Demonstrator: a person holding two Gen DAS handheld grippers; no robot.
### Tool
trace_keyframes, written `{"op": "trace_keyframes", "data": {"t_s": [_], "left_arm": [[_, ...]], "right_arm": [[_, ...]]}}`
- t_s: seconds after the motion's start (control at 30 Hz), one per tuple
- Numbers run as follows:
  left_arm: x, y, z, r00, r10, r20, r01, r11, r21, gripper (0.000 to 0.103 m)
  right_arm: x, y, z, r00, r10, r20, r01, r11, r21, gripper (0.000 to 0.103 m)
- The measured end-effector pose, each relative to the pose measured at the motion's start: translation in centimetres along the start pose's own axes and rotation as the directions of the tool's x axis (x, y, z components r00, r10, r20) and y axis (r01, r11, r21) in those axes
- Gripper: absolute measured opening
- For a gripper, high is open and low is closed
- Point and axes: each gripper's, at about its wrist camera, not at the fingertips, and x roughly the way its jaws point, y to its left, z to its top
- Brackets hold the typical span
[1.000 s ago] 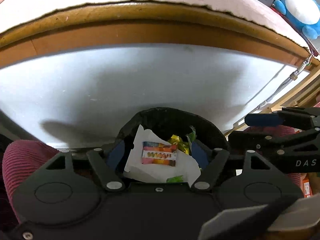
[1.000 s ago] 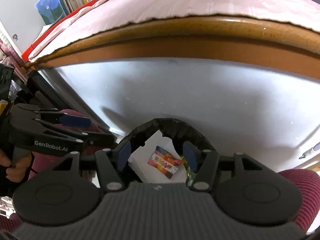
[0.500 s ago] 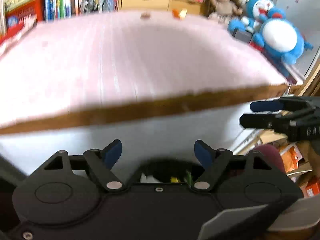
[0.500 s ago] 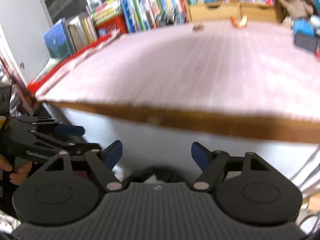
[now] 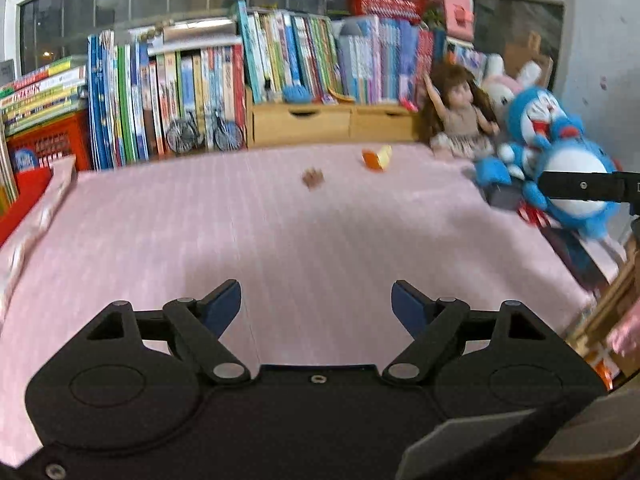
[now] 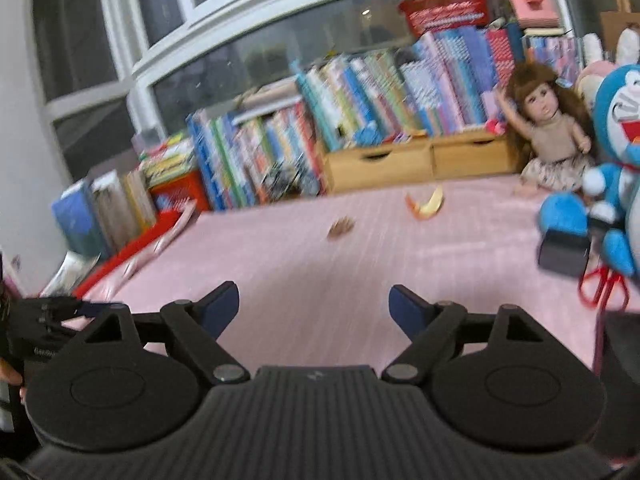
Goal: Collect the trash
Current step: 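Move both tools back over the bed toward the brown scrap and peel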
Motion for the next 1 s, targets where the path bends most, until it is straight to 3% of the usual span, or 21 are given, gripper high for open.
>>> {"op": "trace_keyframes", "data": {"t_s": [0.33,0.57,0.77,1.0], "left_arm": [[6.8,1.4,8.8,0.999,0.006,0.035,-0.004,0.999,-0.038,0.082],[14.1,3.5,13.3,0.999,0.052,0.004,-0.051,0.991,-0.125,0.085],[21.5,3.8,12.7,0.998,0.048,-0.037,-0.053,0.988,-0.143,0.085],[27.7,1.2,10.8,0.998,0.059,-0.036,-0.062,0.993,-0.103,0.086]], "right_arm": [[4.2,-2.7,6.6,0.996,-0.069,0.063,0.067,0.997,0.043,0.09],[9.4,-4.4,10.1,0.991,-0.127,0.032,0.125,0.991,0.044,0.09],[14.9,-6.2,10.6,0.986,-0.162,-0.029,0.163,0.985,0.053,0.09],[21.2,-7.9,9.6,0.979,-0.184,-0.085,0.192,0.978,0.088,0.09]]}}
